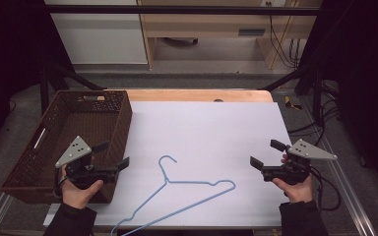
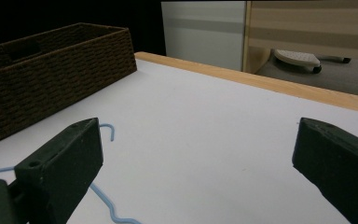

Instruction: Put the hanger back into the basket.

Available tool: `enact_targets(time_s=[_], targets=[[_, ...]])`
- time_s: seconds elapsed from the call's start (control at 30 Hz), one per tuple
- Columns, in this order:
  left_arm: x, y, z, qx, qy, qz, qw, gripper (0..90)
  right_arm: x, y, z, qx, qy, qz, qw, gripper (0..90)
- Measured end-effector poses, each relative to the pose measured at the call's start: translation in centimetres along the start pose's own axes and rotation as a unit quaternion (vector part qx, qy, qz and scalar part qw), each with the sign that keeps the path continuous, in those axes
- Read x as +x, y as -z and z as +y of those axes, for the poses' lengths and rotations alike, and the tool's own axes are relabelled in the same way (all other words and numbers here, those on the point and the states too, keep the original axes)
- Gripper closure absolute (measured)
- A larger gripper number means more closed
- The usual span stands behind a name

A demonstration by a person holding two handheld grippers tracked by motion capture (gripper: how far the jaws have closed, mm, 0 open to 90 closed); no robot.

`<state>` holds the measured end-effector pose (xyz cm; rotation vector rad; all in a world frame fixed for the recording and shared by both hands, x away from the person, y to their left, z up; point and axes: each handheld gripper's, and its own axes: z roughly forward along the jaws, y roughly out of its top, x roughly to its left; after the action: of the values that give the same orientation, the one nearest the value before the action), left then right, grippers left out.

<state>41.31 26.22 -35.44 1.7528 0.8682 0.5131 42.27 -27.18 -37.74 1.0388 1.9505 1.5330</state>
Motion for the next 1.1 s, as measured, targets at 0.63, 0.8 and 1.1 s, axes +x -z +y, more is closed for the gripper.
enact_targets(time_s=[0.63,0.8,1.1], targets=[[-3.0,-2.3,-0.4,0.041,-0.019,-0.033,0.9984,8.8,0.5,-0.8,-0.2,0.02,-0.002,0.002,0.9998,3.2],[-3.9,-3.6,-1.2,0.069,-0.024,-0.048,0.9962,10.7,0.7,-1.0,-0.2,0.025,0.003,0.003,0.9997,3.4],[-4.9,-5.1,-2.5,0.115,-0.035,-0.058,0.991,13.1,1.0,-1.4,-0.3,0.033,0.006,0.009,0.9994,3.4]])
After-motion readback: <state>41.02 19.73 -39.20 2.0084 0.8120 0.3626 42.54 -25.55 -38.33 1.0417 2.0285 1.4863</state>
